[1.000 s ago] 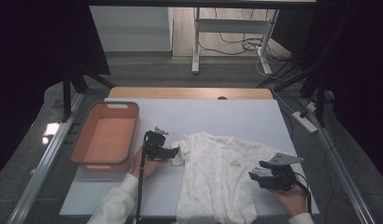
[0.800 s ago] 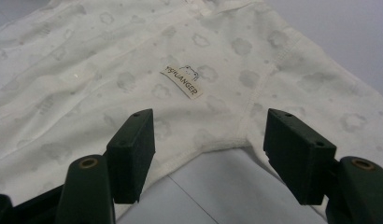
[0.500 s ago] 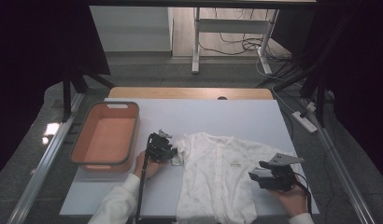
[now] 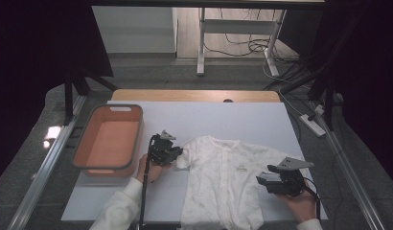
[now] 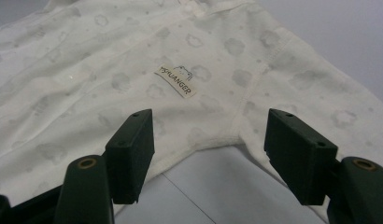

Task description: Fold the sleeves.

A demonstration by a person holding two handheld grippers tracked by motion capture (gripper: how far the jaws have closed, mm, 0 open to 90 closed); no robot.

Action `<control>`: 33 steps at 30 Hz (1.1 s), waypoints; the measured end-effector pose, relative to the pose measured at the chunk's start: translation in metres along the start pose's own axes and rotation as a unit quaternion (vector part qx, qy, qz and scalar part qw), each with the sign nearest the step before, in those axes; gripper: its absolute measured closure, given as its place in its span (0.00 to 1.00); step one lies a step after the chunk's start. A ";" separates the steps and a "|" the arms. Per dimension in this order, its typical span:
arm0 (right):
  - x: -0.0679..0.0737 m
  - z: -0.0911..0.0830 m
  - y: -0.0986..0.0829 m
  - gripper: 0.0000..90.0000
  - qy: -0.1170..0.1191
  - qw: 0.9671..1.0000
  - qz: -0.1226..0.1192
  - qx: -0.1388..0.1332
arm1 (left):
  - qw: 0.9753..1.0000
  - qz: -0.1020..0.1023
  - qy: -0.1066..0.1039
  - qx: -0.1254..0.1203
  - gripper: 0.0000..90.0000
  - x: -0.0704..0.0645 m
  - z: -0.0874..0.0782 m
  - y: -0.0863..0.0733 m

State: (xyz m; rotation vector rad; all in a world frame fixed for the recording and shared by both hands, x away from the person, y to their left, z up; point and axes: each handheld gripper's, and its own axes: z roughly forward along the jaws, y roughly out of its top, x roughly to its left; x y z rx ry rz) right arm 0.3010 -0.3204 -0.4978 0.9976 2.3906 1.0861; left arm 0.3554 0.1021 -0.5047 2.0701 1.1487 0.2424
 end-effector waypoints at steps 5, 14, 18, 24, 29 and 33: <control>0.000 0.000 0.000 0.36 -0.002 1.000 0.002 -0.002 | 1.000 0.007 -0.010 -0.015 0.92 -0.006 -0.009 0.005; 0.000 0.001 0.000 0.36 -0.001 1.000 -0.001 0.004 | 0.999 0.008 -0.025 -0.032 0.92 -0.013 -0.015 0.011; 0.000 0.001 0.000 0.36 -0.001 1.000 -0.002 0.003 | 0.998 0.004 -0.039 -0.041 0.92 -0.016 -0.016 0.014; 0.001 0.002 0.001 0.36 -0.001 1.000 -0.002 0.005 | 0.998 0.010 -0.048 -0.045 0.92 -0.024 -0.012 0.020; 0.002 0.004 0.001 0.36 0.001 1.000 -0.003 0.008 | 0.997 0.015 -0.054 -0.046 0.92 -0.031 -0.008 0.024; 0.001 0.003 0.001 0.36 -0.001 1.000 -0.004 0.009 | 0.997 0.018 -0.057 -0.046 0.92 -0.033 -0.005 0.027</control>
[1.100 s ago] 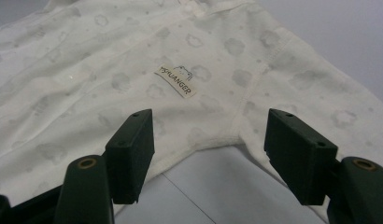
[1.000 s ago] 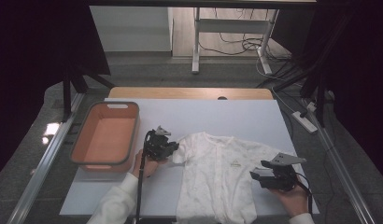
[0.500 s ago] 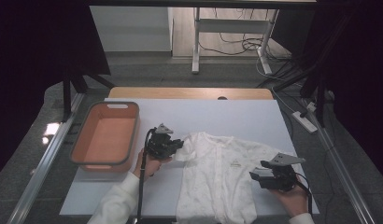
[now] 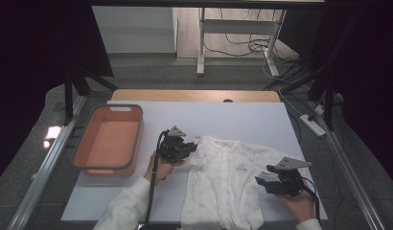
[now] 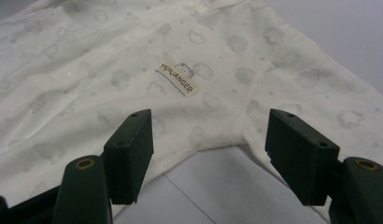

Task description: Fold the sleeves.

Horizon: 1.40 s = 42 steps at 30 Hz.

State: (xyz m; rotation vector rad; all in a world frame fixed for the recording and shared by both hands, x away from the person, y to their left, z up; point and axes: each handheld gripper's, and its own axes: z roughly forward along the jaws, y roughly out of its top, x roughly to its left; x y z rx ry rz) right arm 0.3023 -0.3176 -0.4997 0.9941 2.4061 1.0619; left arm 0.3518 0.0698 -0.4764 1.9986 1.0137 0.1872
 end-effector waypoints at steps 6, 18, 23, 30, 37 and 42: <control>0.000 0.000 0.000 0.36 -0.001 1.000 0.002 -0.001 | 1.000 -0.001 -0.007 0.003 0.91 0.000 0.005 0.003; -0.001 0.001 -0.001 0.36 0.003 1.000 0.002 0.000 | 0.999 0.003 -0.027 0.017 0.91 -0.015 0.029 0.017; -0.001 0.000 -0.001 0.36 0.002 1.000 0.002 0.001 | 0.999 0.003 -0.037 0.023 0.91 -0.022 0.039 0.020; -0.001 0.002 -0.002 0.36 0.004 1.000 0.001 0.004 | 0.999 0.006 -0.039 0.027 0.90 -0.025 0.043 0.020; 0.000 0.002 -0.002 0.36 0.002 1.000 -0.002 0.007 | 0.998 0.020 -0.048 0.034 0.75 -0.039 0.052 0.024; -0.001 0.001 -0.002 0.36 0.003 1.000 0.001 0.004 | 0.999 0.019 -0.035 0.029 0.49 -0.035 0.044 0.024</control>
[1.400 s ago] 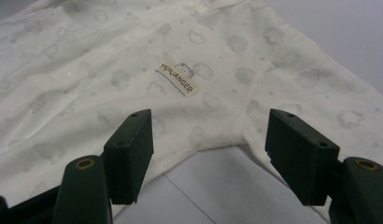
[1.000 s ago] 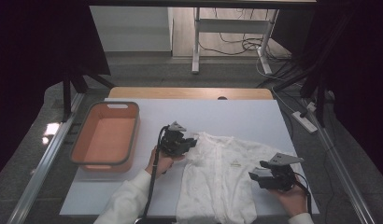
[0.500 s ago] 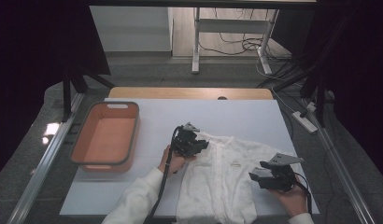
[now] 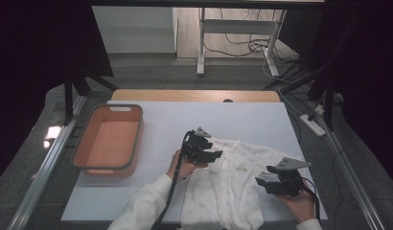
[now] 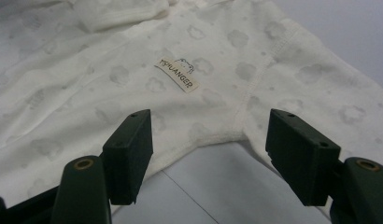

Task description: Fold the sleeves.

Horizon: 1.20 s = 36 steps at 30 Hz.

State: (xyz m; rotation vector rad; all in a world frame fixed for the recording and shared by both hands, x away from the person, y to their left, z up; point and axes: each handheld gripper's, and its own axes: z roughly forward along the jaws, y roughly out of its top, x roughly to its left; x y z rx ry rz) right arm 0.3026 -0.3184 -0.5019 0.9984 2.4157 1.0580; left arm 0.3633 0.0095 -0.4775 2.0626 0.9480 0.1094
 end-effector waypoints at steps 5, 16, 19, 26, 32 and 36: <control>0.001 0.000 0.000 0.36 -0.001 1.000 -0.002 0.001 | 1.000 -0.008 0.012 0.003 0.44 0.012 -0.012 -0.007; 0.005 0.001 0.005 0.36 0.001 1.000 -0.003 -0.007 | 1.000 0.006 0.024 -0.003 0.43 0.019 -0.033 -0.024; 0.008 0.003 0.007 0.36 0.002 1.000 -0.010 -0.007 | 0.999 0.017 0.029 -0.002 0.42 0.019 -0.038 -0.030; 0.012 0.009 0.014 0.36 0.008 1.000 -0.011 -0.013 | 0.999 0.023 0.038 0.005 0.41 0.023 -0.042 -0.041; 0.024 0.015 0.027 0.36 0.020 0.999 -0.022 -0.020 | 0.999 0.007 0.040 0.003 0.41 0.033 -0.045 -0.046; 0.031 0.024 0.035 0.36 0.025 0.999 -0.028 -0.018 | 0.999 0.010 0.041 0.006 0.41 0.032 -0.044 -0.046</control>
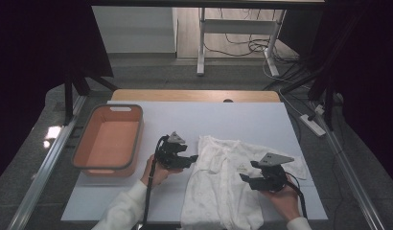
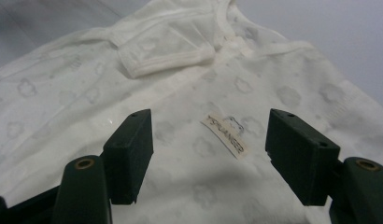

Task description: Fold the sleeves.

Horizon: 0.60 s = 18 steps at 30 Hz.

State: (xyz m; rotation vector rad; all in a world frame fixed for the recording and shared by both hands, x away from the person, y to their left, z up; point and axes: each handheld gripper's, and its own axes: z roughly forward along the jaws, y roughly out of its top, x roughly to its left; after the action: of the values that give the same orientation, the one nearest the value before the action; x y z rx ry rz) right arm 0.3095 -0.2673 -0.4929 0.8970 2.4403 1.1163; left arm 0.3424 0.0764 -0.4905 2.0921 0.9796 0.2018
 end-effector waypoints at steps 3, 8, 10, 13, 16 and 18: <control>0.004 0.007 0.006 0.36 0.004 1.000 -0.001 -0.001 | 1.000 -0.001 -0.001 0.001 0.41 0.001 0.000 0.000; 0.010 0.019 0.014 0.36 -0.001 1.000 -0.007 0.009 | 1.000 0.000 0.000 0.004 0.41 0.002 0.001 0.000; 0.012 0.031 0.021 0.36 0.005 1.000 -0.008 0.014 | 1.000 0.000 0.000 0.007 0.41 0.003 0.002 0.000; 0.016 0.042 0.030 0.36 0.016 1.000 -0.009 0.023 | 1.000 -0.001 0.001 0.008 0.41 0.003 0.002 -0.001; 0.018 0.054 0.037 0.37 0.013 0.999 -0.020 0.035 | 1.000 -0.004 -0.001 0.006 0.41 0.004 0.002 -0.001; 0.017 0.059 0.042 0.37 0.005 0.999 -0.029 0.039 | 1.000 -0.004 0.000 0.005 0.40 0.003 0.002 -0.001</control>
State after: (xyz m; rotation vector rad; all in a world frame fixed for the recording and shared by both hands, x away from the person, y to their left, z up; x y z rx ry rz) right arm 0.3437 -0.2019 -0.4995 0.8388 2.5162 1.0139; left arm 0.3454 0.0777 -0.4932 2.0960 0.9909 0.1921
